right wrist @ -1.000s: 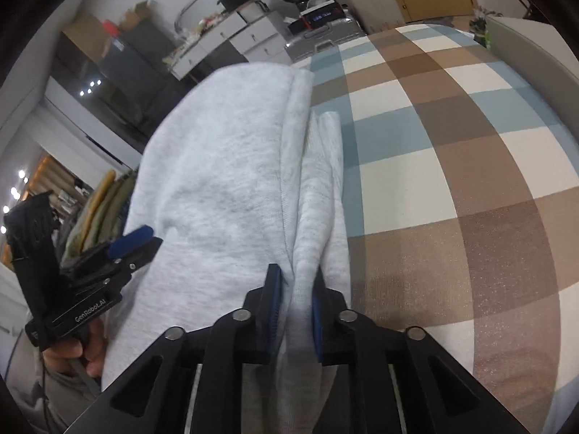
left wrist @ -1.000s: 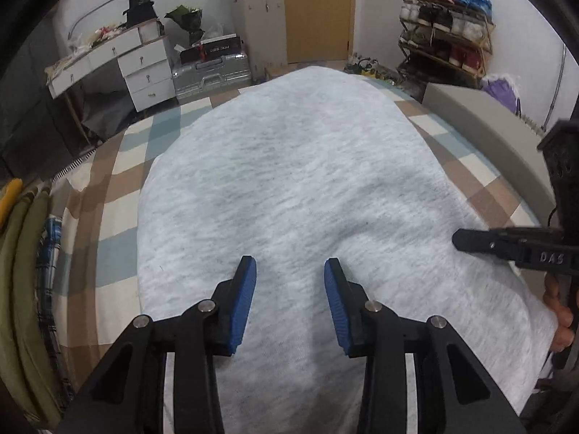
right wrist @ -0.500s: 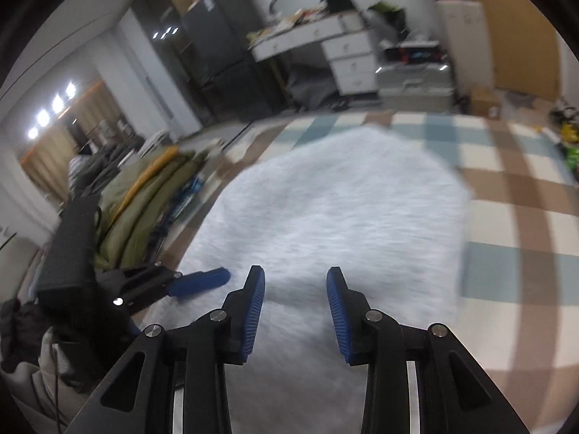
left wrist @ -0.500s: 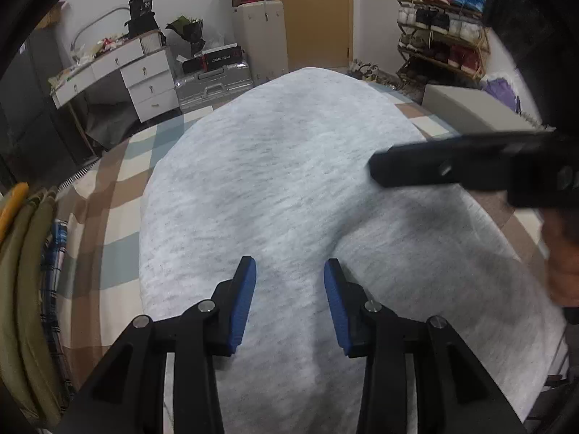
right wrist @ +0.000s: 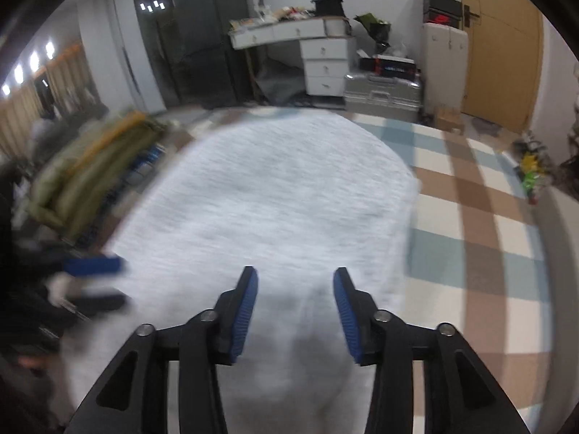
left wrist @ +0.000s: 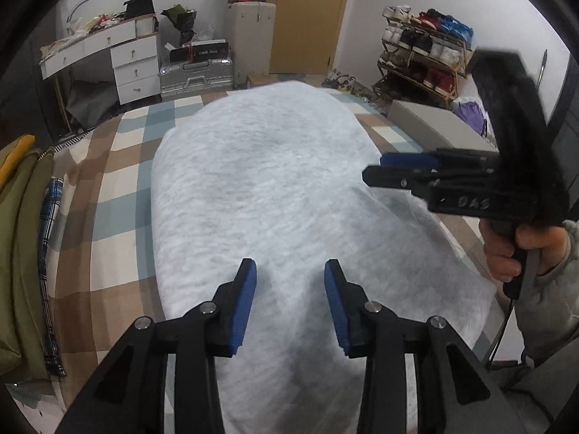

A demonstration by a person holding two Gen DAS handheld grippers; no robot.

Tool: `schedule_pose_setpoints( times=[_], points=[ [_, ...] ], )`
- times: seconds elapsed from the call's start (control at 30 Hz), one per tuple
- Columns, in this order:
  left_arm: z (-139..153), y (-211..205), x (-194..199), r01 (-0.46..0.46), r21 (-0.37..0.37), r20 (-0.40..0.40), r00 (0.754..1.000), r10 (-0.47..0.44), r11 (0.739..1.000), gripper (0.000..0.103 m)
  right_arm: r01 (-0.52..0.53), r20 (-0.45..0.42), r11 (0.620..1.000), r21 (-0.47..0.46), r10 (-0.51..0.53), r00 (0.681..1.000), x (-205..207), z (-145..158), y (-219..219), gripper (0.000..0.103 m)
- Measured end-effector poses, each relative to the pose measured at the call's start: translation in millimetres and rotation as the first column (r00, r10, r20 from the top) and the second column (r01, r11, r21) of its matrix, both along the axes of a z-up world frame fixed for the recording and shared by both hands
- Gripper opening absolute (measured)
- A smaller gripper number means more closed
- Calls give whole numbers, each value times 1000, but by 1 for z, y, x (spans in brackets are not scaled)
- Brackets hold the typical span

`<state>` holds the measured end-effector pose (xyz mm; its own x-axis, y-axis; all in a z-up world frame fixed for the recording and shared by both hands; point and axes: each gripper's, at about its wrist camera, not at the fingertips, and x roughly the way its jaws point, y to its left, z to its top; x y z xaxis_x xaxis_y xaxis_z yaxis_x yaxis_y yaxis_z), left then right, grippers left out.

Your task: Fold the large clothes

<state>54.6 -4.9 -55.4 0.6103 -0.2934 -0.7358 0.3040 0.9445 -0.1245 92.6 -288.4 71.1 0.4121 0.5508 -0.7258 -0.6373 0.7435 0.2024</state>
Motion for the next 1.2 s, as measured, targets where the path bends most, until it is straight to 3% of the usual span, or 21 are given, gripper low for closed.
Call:
schedule_pose_setpoints(
  times=[0.1, 0.17, 0.3, 0.43, 0.53, 0.6, 0.7, 0.83, 0.87, 0.93, 1.0, 1.1, 1.2],
  points=[
    [-15, 4, 3, -8, -2, 20, 1000, 8, 1000, 36, -88, -53, 992, 92, 94, 994, -9, -1, 24, 51],
    [-17, 8, 3, -5, -26, 29, 1000, 6, 1000, 36, -89, -135, 995, 33, 93, 986, -1, -29, 47, 51],
    [-16, 12, 1, -12, -67, 35, 999, 14, 998, 35, -112, -49, 993, -23, 111, 993, -6, -37, 45, 50],
    [-14, 10, 2, -12, -69, 40, 999, 14, 998, 36, -92, -67, 996, -5, 92, 994, -8, -39, 24, 50],
    [-14, 10, 0, -13, -76, 38, 999, 16, 997, 36, -1, -65, 999, -37, -1, 998, -5, -44, 0, 49],
    [-14, 7, 0, -18, -66, 37, 999, 20, 998, 36, 12, -94, 1000, -8, -13, 995, -4, -41, -9, 41],
    [-7, 3, 0, -40, -36, 25, 999, 41, 999, 36, 16, -55, 997, -69, -20, 998, -11, -29, -2, 41],
    [-1, 2, -3, -66, 10, 49, 997, 65, 998, 37, -60, -38, 998, 11, 60, 997, -19, -12, 12, 41],
    [-10, 4, 1, -68, 18, 28, 997, 67, 998, 37, -73, -45, 997, 4, 73, 996, -19, -17, 19, 41],
    [-21, 6, 0, -45, 7, 57, 997, 45, 999, 36, -78, -67, 996, -35, 76, 995, -16, -40, 30, 40],
    [-20, 6, -3, -38, 7, 71, 997, 37, 999, 36, -83, -60, 997, -1, 83, 995, -12, -42, 24, 40],
    [-18, 6, -3, -50, -3, 67, 996, 50, 999, 36, -1, -66, 998, -60, -3, 998, -10, -36, 9, 41],
    [-15, 7, -7, -49, -10, 82, 995, 50, 999, 37, -20, -95, 1000, 17, 22, 995, -23, -21, -8, 41]
  ],
)
